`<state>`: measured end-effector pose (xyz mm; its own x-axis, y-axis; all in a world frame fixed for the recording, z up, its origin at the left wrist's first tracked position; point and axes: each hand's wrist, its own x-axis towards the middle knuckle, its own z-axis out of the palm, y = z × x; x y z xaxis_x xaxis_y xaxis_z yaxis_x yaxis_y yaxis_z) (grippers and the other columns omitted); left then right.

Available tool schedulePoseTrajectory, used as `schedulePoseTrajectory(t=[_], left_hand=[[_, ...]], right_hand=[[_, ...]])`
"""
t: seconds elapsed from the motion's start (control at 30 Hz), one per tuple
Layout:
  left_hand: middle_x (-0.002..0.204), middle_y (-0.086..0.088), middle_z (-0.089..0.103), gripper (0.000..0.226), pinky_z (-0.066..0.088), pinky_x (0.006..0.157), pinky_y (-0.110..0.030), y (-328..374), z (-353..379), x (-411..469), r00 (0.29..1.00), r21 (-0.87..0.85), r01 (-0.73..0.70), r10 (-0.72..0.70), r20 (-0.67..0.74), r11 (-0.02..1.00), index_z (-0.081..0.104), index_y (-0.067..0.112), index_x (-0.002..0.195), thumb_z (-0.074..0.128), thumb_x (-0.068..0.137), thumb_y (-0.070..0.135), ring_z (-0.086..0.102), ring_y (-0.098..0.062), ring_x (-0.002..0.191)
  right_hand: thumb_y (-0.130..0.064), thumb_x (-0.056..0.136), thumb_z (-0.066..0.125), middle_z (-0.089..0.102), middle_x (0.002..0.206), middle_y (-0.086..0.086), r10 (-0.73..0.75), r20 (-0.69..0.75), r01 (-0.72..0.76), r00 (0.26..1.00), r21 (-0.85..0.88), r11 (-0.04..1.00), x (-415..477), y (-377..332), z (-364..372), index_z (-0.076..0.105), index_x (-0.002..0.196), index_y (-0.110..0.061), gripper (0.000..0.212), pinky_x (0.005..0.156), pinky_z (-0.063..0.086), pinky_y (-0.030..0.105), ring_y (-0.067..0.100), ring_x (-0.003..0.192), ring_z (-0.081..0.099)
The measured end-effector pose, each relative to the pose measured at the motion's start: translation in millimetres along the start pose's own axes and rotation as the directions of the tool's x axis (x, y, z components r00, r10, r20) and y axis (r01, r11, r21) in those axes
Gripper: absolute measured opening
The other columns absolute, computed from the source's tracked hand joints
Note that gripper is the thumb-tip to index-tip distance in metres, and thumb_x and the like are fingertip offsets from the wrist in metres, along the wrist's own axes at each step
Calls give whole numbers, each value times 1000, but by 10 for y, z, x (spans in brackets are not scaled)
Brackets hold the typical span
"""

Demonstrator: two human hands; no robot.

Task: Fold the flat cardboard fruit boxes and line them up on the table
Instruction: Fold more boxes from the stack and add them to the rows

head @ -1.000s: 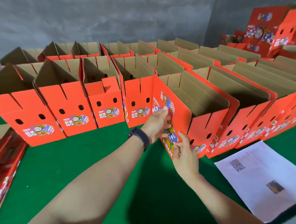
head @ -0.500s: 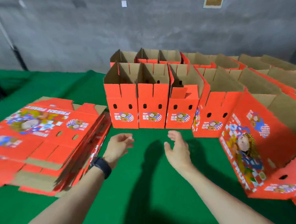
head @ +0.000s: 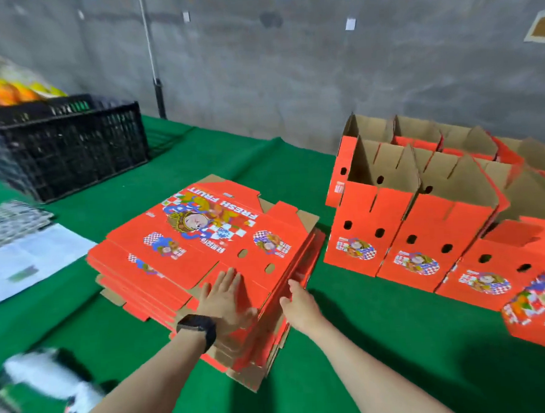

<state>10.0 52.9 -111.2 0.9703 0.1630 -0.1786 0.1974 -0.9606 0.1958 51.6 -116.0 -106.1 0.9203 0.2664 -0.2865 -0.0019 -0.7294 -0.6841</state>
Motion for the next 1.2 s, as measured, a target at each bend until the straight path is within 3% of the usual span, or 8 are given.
schedulePoseTrajectory(t=[0.13, 0.2, 0.4, 0.6, 0.67, 0.77, 1.0, 1.2], left_hand=[[157, -2, 15, 95, 15, 116, -44, -56, 54, -6, 995, 84, -67, 72, -64, 994, 9, 22, 153, 40, 80, 76, 16, -25, 142], [150, -2, 23, 100, 21, 112, -43, -47, 90, -75, 992, 151, -88, 101, -78, 985, 11, 22, 152, 30, 75, 83, 24, -26, 134], [149, 3, 22, 125, 16, 113, -45, -118, 238, -279, 976, 69, -123, 133, -174, 990, 9, 28, 152, -16, 49, 94, 22, -24, 133], [120, -10, 57, 88, 48, 90, -53, -86, 237, -525, 909, -126, -258, 196, -368, 958, 55, 12, 133, 28, 81, 78, 54, -30, 111], [120, -10, 57, 84, 47, 90, -51, -39, 201, -592, 875, -157, -292, 198, -442, 943, 57, 10, 131, 34, 82, 75, 48, -25, 113], [121, -7, 54, 82, 42, 92, -42, 47, 46, -612, 840, -312, -312, 107, -532, 897, 57, 9, 128, 32, 85, 73, 46, -17, 110], [136, -12, 45, 60, 26, 108, -26, 488, -754, -472, 756, -548, -395, -78, -650, 737, 49, 3, 133, 54, 85, 39, 41, -26, 129], [148, 9, 14, 103, 3, 111, -12, 1727, -1374, -847, 660, -499, -654, 107, -743, 569, 21, 16, 150, 50, 68, 72, 5, 2, 138]], right_hand=[[-24, 101, 42, 29, 155, 11, 138, 23, -140, 990, 130, 982, 298, -65, 21, 22, 150, -6, 56, 113, 25, 35, 26, 142, 29], [-23, 101, 44, 42, 147, 15, 200, -16, -189, 980, 257, 948, 415, -121, 54, 38, 141, -1, 46, 108, 33, 34, 28, 134, 40], [-26, 92, 58, 51, 132, 18, 350, -245, -200, 904, 480, 854, 531, -321, 262, 54, 125, 0, 42, 103, 42, 43, 33, 122, 50], [-27, 83, 72, 62, 112, 20, 427, -373, -34, 824, 720, 694, 520, -409, 135, 61, 104, 1, 36, 90, 51, 45, 33, 101, 61], [-17, 84, 71, 64, 104, 17, 382, -381, 78, 842, 787, 613, 453, -521, 52, 58, 94, -8, 19, 84, 54, 46, 31, 91, 64], [-11, 88, 67, 66, 93, 5, 183, -480, 243, 858, 693, 679, 316, -677, -182, 60, 95, -12, 10, 84, 54, 43, 27, 90, 64], [1, 90, 60, 71, 89, -13, -189, -649, 632, 737, 562, 534, -342, -604, -917, 64, 98, -22, 25, 79, 50, 26, 5, 84, 62], [-15, 86, 61, 69, 86, -6, -285, -725, 757, 627, 479, 444, -1025, -310, -1282, 65, 95, -28, 16, 66, 51, 28, 10, 74, 59]])
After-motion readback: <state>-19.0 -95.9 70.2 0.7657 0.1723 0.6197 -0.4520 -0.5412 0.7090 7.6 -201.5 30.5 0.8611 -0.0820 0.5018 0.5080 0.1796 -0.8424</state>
